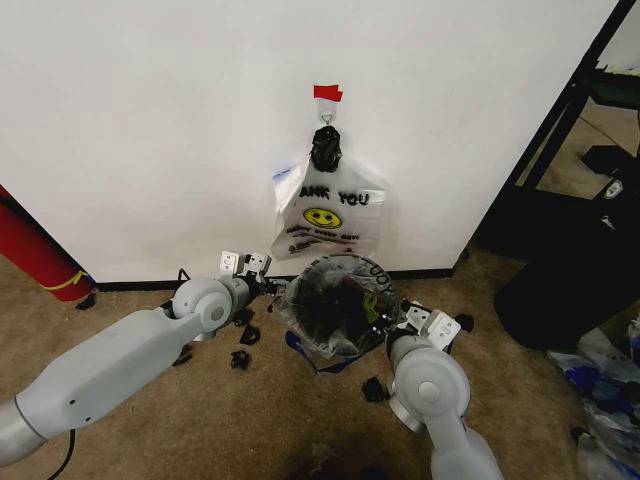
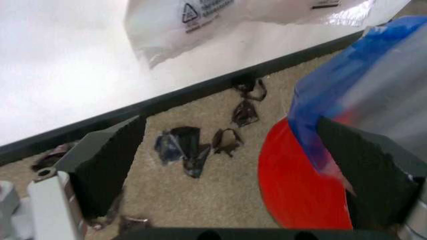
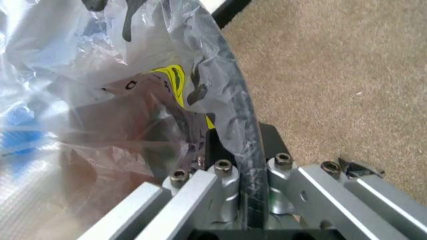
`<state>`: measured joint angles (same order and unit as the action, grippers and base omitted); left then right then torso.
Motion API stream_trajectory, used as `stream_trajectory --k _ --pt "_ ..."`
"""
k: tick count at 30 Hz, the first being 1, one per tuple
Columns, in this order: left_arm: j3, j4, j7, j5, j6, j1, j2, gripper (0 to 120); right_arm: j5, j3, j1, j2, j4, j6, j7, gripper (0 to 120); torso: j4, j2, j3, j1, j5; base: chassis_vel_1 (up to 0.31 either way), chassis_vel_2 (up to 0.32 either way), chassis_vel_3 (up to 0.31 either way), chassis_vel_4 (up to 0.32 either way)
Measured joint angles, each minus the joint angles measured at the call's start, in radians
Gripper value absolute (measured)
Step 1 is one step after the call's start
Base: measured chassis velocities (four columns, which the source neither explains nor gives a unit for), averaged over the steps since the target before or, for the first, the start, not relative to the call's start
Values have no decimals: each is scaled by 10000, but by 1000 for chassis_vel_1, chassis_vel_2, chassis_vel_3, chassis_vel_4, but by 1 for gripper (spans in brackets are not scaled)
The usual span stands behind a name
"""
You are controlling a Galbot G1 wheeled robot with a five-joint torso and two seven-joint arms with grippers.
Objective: Pick up the garbage bag from the wall and place it over the trash bin.
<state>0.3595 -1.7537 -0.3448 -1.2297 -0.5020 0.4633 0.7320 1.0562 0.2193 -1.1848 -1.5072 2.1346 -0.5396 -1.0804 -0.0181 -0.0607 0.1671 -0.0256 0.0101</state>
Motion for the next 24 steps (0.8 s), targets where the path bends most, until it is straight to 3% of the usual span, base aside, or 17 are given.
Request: stream_trajectory --k 8,15,19,24 --pt "-1204 -698 12 344 -209 714 -463 100 113 84 87 -37 -178 29 -14 0 0 0 0 0 2 0 0 0 0" --pt "-2813 -1926 -198 -1043 -783 1917 -994 100 708 255 110 -293 -355 -9 -199 0 2 0 -1 0 -1 0 0 0 0" --pt "-3573 -2221 -526 -1026 -562 2606 -953 100 785 315 137 -415 -395 21 -307 0 0 0 -1 0 -1 0 0 0 0" --pt "-4628 -3055 -712 -627 522 3896 -523 100 1217 680 189 -549 -305 61 -514 0 -1 0 -1 0 0 0 0 0 0"
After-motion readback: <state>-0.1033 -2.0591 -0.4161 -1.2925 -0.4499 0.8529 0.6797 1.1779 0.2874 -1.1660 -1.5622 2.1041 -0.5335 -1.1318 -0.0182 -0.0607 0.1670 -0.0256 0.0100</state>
